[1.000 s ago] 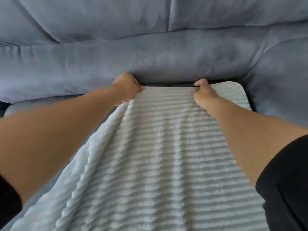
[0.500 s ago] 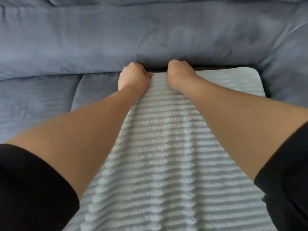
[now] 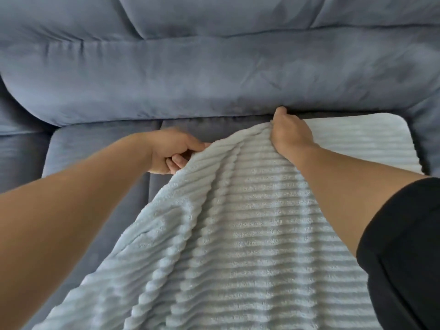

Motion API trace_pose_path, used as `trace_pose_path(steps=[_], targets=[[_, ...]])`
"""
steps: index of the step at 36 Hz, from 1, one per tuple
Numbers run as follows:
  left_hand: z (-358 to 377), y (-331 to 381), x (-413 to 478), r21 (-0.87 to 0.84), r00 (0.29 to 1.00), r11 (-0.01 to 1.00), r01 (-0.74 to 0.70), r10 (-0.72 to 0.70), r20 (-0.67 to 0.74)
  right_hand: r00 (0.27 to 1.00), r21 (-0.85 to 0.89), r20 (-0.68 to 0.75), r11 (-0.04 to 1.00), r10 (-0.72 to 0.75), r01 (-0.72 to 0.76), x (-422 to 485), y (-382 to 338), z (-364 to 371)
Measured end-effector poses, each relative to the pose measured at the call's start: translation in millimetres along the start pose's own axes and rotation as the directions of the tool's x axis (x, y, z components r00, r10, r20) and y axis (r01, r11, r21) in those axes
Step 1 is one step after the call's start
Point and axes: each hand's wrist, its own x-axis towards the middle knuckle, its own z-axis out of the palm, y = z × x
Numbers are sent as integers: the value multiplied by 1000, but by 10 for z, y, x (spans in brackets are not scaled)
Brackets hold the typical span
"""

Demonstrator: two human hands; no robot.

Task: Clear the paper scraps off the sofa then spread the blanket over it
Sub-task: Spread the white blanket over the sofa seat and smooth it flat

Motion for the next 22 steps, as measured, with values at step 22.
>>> trace_pose_path(steps=[22], targets=[[-132, 7, 680, 465, 475, 857, -223, 512, -716, 972, 93, -222, 994, 73, -53, -42, -29, 88]])
